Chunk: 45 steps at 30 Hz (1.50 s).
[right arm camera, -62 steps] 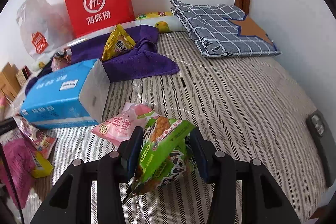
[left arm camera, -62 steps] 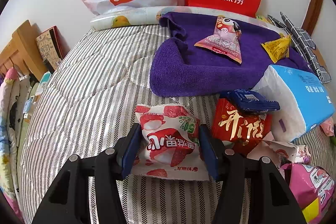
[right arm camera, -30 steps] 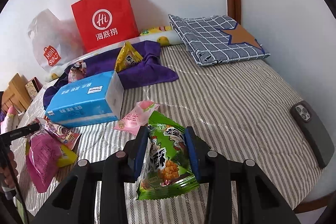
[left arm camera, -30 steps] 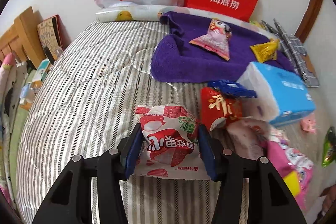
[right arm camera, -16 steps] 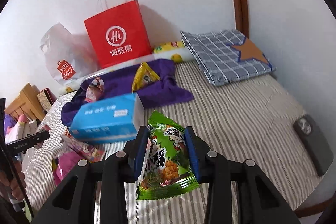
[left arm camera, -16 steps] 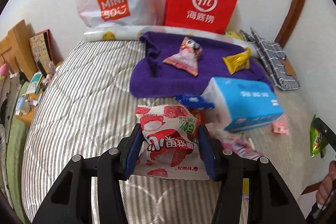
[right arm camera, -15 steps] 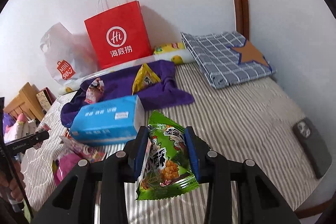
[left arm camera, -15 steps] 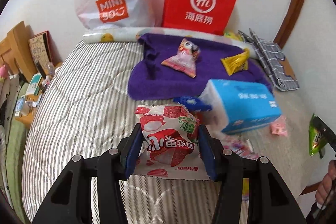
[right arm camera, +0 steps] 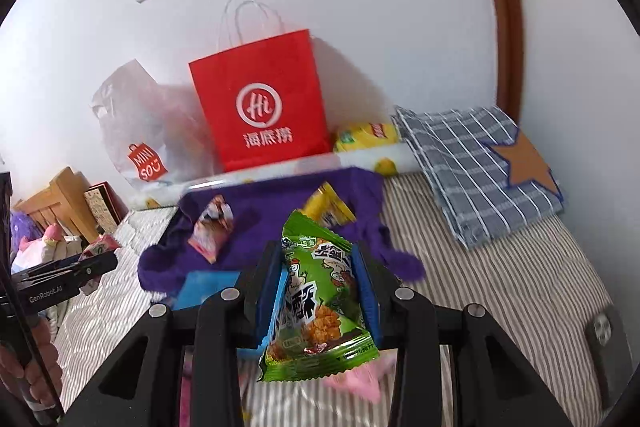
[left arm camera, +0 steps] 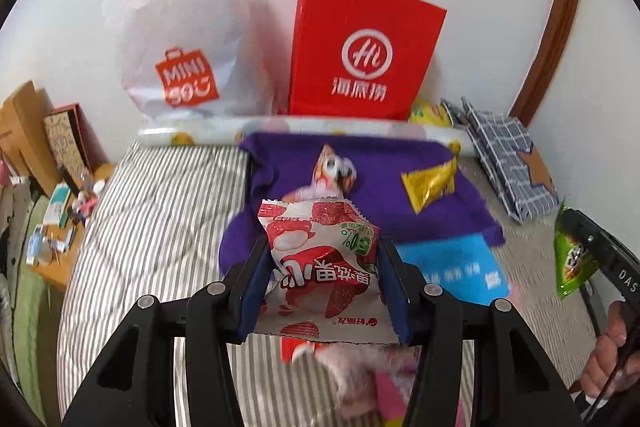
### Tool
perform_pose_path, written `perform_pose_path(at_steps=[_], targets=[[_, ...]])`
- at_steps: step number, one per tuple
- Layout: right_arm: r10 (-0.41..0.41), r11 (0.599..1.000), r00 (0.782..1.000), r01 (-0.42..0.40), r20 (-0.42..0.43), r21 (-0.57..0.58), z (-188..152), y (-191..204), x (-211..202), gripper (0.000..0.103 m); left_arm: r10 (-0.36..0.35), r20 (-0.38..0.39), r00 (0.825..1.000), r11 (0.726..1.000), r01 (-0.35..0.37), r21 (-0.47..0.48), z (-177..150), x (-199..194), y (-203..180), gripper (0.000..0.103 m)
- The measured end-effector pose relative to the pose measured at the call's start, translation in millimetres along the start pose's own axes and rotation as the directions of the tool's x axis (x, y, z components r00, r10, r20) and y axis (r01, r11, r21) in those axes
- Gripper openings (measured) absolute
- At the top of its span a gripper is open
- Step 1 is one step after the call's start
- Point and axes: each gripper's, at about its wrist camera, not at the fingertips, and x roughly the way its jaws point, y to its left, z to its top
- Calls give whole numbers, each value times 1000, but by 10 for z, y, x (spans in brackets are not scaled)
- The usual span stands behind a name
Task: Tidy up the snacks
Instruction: 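Carry the strawberry bag in the left tool and green bag in the right tool over the purple towel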
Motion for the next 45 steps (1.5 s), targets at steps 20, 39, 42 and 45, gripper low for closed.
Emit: perform_pose_path(at_steps=[20,39,42,45], targets=[[86,996,996,-86,5,-25,391,94,1064,34,54,47,997,998,-52,-43,571,883,132,52],[60,998,995,-60,-79,5,96,-51,1400,34,81,-4,997,994,-81,-79,358,1170,232,52],[58,998,995,-58,-79,2,105,-61,1394,34,86,-10,996,993,-86,-74,347,1183,217,52],[48,999,995,-47,-93,18,107,-106,1430,34,89,-20,996,994,-90,-67,334,1212,199,52]])
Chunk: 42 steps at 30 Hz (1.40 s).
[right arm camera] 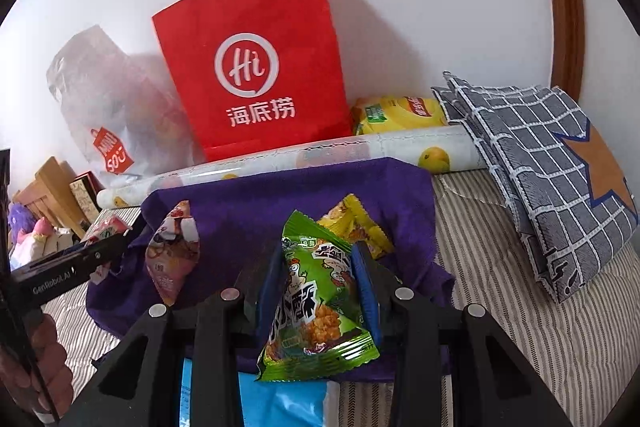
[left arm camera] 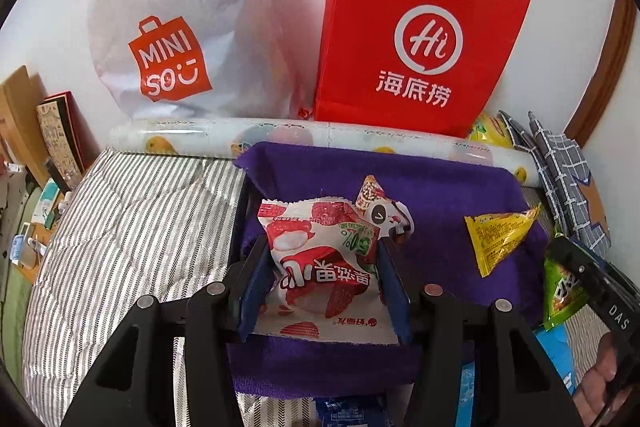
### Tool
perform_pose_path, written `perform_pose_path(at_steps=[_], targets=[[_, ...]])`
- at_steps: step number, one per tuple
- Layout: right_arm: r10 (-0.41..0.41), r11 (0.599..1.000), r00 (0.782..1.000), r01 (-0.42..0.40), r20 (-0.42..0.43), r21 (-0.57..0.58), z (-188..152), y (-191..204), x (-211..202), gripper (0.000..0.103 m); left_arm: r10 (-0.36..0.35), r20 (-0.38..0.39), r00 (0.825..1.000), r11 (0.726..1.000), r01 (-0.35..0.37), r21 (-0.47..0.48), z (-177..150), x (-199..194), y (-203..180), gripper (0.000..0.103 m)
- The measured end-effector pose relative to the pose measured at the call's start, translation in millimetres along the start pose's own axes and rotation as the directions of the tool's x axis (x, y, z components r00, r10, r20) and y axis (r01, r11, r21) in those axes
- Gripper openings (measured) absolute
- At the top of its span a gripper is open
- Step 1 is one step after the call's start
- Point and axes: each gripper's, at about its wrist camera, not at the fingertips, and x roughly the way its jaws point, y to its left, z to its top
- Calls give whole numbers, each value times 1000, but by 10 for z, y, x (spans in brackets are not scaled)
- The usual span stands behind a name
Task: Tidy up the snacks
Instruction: 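Carry the strawberry bag in the left tool and green bag in the right tool over the purple towel, then open the left tool to drop the strawberry bag while the right tool releases the green bag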
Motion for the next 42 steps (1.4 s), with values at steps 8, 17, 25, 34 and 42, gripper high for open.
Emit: perform_pose_path(at_steps=[8,17,25,34,42], targets=[[-61,994,998,61,5,89,21,-181,25,34,-28,-19,999,1000,28,6,-23,9,-53,52],[-43,991,999,45,-15,123,6,-223,60,35,-19,-37,999,999,20,46,-57,50,-147,53],[-41,999,999,41,-6,29,-10,-51,54,35,-12,-44,999,998,14,55,-67,62,-165,53],[-40,999,999,39,7,28,1,-50,30,42,-8,-39,999,999,9,49,-60,51,-155,53],[-45,998,999,44,10,43,-1,-65,18,46,1,-41,999,999,1,50,-65,42,-167,53]])
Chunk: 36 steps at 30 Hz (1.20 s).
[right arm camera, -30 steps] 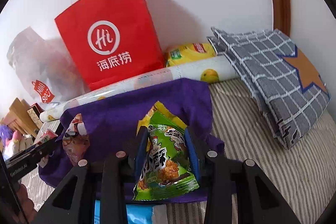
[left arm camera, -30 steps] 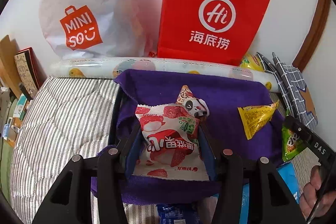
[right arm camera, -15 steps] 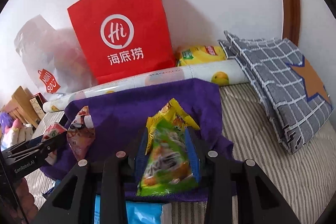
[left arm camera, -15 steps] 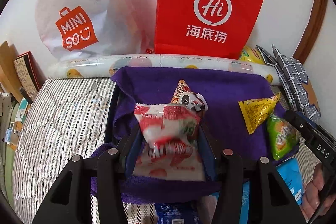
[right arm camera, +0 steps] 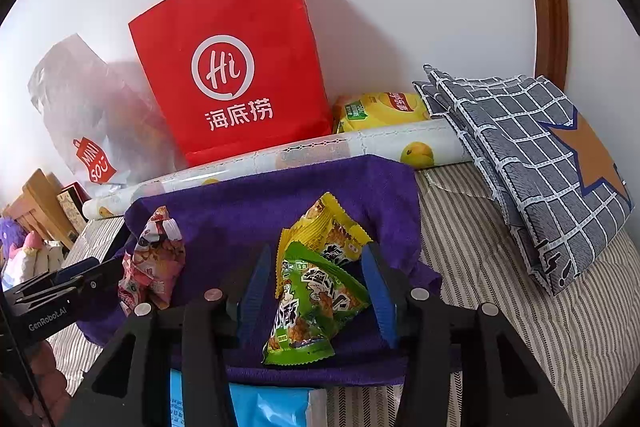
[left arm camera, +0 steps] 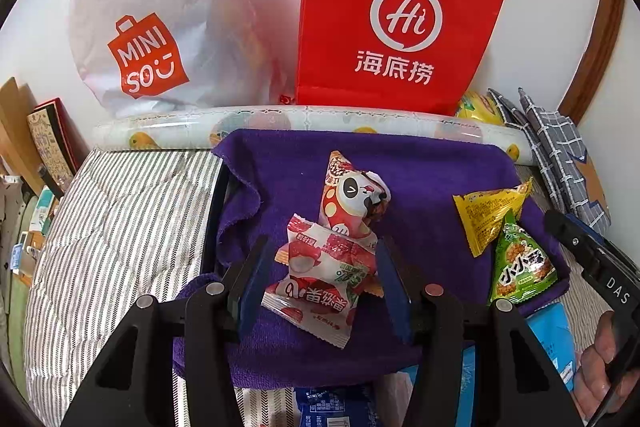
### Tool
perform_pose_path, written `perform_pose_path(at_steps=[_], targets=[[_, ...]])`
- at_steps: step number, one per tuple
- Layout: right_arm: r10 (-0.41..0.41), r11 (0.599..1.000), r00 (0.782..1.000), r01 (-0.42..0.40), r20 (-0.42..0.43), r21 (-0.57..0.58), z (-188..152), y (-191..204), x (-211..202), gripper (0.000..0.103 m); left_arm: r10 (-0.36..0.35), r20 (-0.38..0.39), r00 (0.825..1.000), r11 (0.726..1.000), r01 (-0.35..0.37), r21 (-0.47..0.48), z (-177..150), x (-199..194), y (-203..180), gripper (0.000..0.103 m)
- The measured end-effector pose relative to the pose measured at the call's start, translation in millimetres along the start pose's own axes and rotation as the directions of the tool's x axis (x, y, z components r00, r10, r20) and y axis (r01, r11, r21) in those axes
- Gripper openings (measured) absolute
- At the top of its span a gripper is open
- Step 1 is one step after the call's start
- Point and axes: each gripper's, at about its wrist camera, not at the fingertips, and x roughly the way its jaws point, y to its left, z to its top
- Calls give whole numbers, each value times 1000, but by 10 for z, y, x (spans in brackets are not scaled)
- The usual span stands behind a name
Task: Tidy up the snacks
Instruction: 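Open the left tool to drop the strawberry bag while the right tool releases the green bag, then withdraw both open tools from the towel back toward the snack pile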
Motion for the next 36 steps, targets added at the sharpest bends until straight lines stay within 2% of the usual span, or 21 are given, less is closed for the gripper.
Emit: perform_pose_path(at_steps=[7,20,25,27,32,36], targets=[[-4,1000,1000,4,7,3,5,3,-8,47,5,-25,1000,1000,-5,5,-6,40,-20,56],[3,1000,999,-2,38,-31,3,97,-110,52,9,-17,1000,1000,-9,-8,15,-4,14,57],[20,997,995,-12,97,-78,3,185,-249,60,32,3,999,999,-33,14,17,-35,-19,57],[17,996,994,-8,108,-84,10,192,-274,60,44,8,999,999,-45,23,15,-28,-27,57],[19,999,996,-14,91,-52,27,98,-351,60,68,6,998,997,-68,31,7,18,-28,57],[4,1000,997,-3,74,-15,-61,-80,-555,60,49,2,999,999,-49,22,7,3,-23,57]])
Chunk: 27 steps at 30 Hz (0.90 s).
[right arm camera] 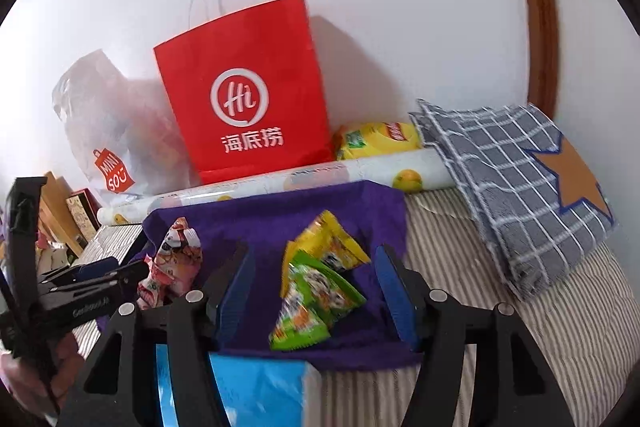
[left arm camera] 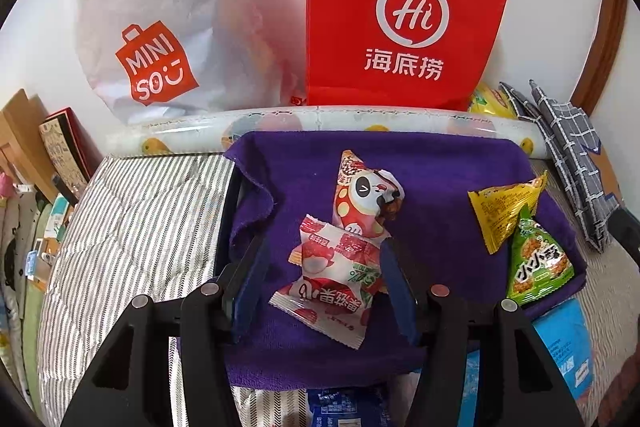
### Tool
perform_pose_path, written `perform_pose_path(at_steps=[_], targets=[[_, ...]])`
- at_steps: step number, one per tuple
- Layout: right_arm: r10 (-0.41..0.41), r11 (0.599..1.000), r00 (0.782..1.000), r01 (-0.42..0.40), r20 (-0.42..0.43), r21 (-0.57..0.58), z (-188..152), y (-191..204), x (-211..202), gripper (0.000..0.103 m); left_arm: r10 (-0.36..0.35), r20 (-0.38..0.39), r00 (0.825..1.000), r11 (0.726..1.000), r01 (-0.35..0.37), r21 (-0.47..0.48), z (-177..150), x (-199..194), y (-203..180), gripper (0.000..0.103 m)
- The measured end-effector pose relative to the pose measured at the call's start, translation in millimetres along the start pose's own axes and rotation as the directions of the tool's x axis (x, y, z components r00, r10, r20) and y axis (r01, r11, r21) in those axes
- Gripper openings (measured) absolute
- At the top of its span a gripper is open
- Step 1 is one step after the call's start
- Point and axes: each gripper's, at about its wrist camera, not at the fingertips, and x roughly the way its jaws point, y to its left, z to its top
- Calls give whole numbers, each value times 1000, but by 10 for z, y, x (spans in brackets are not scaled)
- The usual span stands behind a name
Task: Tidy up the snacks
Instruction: 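Withdraw both open tools from the towel back toward the snack pile, then grasp the pink peach-print bag with the right tool while the left tool grasps the dark blue packet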
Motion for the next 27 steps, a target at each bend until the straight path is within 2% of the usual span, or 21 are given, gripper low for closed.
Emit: perform_pose_path(at_steps=[5,9,11,14,18,23,27], targets=[[-95,995,994,93,-50,-29,-198,-205,-298,60,-11,14,1000,1000,10,12,-13,-43,-35,57],[-138,990,985,133,-103,-50,-454,-303,-454,59,-10,14,1000,1000,10,10,-11,-79,-32,57],[-148,989,979,143,-142,-45,-590,-332,-475,46,-22,19,1000,1000,22,2,-4,-121,-20,58],[-121,993,972,119,-199,-25,-786,-342,-479,43,-47,26,999,999,47,-24,-8,-253,14,60],[-88,996,969,90,-230,-1,-924,-309,-463,43,-93,30,995,995,95,-37,-99,-438,58,64],[-98,995,960,101,-264,-4,-1043,-269,-312,43,-50,35,998,999,49,6,-304,-695,137,70],[-52,996,956,69,-287,47,-1092,-298,-172,44,-25,18,1000,999,25,21,-453,-817,273,72]])
